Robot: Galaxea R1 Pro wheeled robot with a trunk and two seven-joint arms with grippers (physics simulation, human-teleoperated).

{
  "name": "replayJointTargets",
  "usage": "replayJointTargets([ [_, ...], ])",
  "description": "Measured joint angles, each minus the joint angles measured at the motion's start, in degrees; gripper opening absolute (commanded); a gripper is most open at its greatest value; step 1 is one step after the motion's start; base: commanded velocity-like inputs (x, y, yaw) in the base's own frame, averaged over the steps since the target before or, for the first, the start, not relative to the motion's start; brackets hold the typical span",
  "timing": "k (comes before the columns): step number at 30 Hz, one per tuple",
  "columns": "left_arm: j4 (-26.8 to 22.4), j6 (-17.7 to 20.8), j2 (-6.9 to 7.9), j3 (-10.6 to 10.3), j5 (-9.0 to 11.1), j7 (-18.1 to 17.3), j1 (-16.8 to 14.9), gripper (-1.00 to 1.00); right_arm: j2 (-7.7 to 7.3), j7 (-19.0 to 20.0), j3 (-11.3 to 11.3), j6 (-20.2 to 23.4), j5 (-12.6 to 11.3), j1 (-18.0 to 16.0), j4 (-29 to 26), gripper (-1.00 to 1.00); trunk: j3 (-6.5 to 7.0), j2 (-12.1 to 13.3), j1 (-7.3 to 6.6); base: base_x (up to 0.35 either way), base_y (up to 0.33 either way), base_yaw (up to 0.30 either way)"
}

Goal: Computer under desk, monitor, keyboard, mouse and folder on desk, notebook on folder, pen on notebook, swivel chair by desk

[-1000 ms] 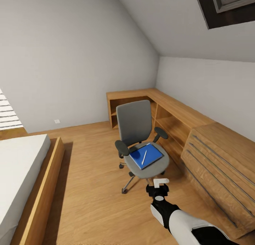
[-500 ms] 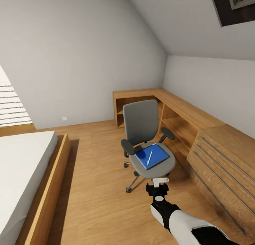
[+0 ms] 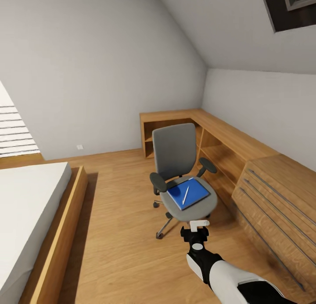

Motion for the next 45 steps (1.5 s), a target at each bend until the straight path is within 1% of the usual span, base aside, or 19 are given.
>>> replayJointTargets([
  [4, -0.01, 0.02, 0.0, 0.05, 0.05, -0.02, -0.02, 1.0, 0.0, 0.0, 0.01, -0.11, 0.0, 0.0, 0.0, 1.0, -0.74, -1.61, 0.88, 0.0, 0.0, 0.0],
  [5, -7.12, 1.85, 0.2, 1.38, -0.01, 0.34, -0.02, 1.0, 0.0, -0.03, 0.08, -0.15, 0.0, -0.01, -0.07, 1.0, -0.91, -2.0, 1.1, 0.0, 0.0, 0.0],
  [6, -9.71, 2.65, 0.18, 1.82, -0.01, 0.49, -0.01, 1.0, 0.0, -0.03, 0.08, -0.15, 0.01, -0.01, -0.07, 1.0, -1.1, -2.41, 1.32, 0.0, 0.0, 0.0],
  [10, -15.04, 9.43, 0.1, 3.32, 0.02, 1.42, 0.0, 1.0, 0.0, -0.07, 0.08, -0.15, 0.03, 0.0, -0.14, 1.0, -1.82, -4.02, 2.2, 0.0, 0.0, 0.0],
  [11, -20.86, 18.94, 0.15, 4.12, 0.23, 3.48, -0.05, 1.0, 0.0, -0.13, 0.14, -0.15, 0.03, -0.04, -0.21, 1.0, -1.99, -4.41, 2.42, 0.0, 0.0, 0.0],
  [12, -23.28, 21.86, 0.16, 4.77, 0.47, 4.41, -0.07, 1.0, 0.0, -0.13, 0.15, -0.18, 0.02, -0.02, -0.26, 1.0, -2.18, -4.82, 2.64, 0.0, 0.0, 0.0],
  [14, -25.13, 24.51, 0.14, 5.69, 0.49, 5.3, -0.08, 1.0, 0.0, -0.13, 0.16, -0.17, 0.02, -0.01, -0.31, 1.0, -2.54, -5.62, 3.08, 0.0, 0.0, 0.0],
  [15, -26.85, 28.04, 0.13, 7.08, 0.48, 6.21, -0.29, 1.0, 0.0, -0.13, 0.17, -0.16, 0.02, -0.01, -0.46, 1.0, -2.72, -6.02, 3.3, 0.0, 0.0, 0.0],
  [16, -27.8, 31.73, 0.13, 8.27, 0.56, 6.76, -1.72, 1.0, 0.0, -0.13, 0.18, -0.16, -0.02, -0.03, -0.62, 1.0, -2.89, -6.42, 3.52, 0.0, 0.0, 0.0],
  [19, -28.12, 35.37, 0.08, 9.41, 1.09, 7.11, -4.34, 1.0, 0.0, -0.13, 0.17, -0.11, -0.05, -0.01, -0.7, 1.0, -3.43, -7.62, 4.18, 0.0, 0.0, 0.0],
  [20, -26.91, 39.58, 0.08, 11.12, 2.83, 7.23, -8.35, 1.0, 0.0, -0.12, 0.21, -0.06, -0.07, -0.01, -0.82, 1.0, -3.6, -8.02, 4.4, 0.0, 0.0, 0.0],
  [22, -25.41, 41.7, 0.09, 12.05, 4.36, 7.24, -11.64, 1.0, 0.0, -0.12, 0.23, 0.06, -0.06, -0.03, -1.18, 1.0, -3.96, -8.82, 4.84, 0.0, 0.0, 0.0],
  [24, -22.81, 44.65, 0.1, 12.93, 7.18, 7.21, -16.32, 1.0, 0.01, -0.11, 0.25, 0.37, -0.11, -0.05, -2.75, 1.0, -4.32, -9.63, 5.28, 0.0, 0.0, 0.0],
  [28, -20.34, 47.53, 0.11, 13.5, 10.93, 7.23, -22.27, 1.0, 0.01, -0.11, 0.28, 2.37, -0.35, -0.06, -6.64, 1.0, -5.04, -11.23, 6.16, 0.0, 0.0, 0.0],
  [32, -19.31, 48.79, 0.11, 13.73, 13.13, 7.02, -25.95, 1.0, 0.01, 0.01, 0.18, 8.41, -1.29, -0.08, -12.16, 1.0, -5.76, -12.84, 7.03, 0.0, 0.0, 0.0],
  [35, -19.42, 48.89, 0.1, 13.89, 13.97, 6.7, -27.47, 1.0, 0.01, 0.66, 0.11, 14.87, -3.58, -0.1, -17.4, 1.0, -5.76, -12.86, 7.04, 0.0, 0.0, 0.0],
  [37, -20.15, 48.61, 0.16, 13.95, 14.2, 6.68, -27.87, 1.0, 0.01, 1.25, 0.03, 16.98, -4.86, -0.1, -19.2, 1.0, -5.76, -12.85, 7.04, 0.0, 0.0, 0.0],
  [41, -20.01, 47.29, 0.14, 13.94, 14.32, 6.67, -28.27, 1.0, 0.01, 2.8, -0.13, 19.41, -6.59, -0.11, -20.96, 1.0, -5.76, -12.85, 7.04, 0.0, 0.0, 0.0],
  [45, -18.34, 44.7, 0.25, 13.91, 14.1, 6.54, -28.43, 1.0, 0.01, 4.51, -0.09, 20.46, -7.27, -0.09, -21.29, 1.0, -5.76, -12.85, 7.04, 0.0, 0.0, 0.0],
])
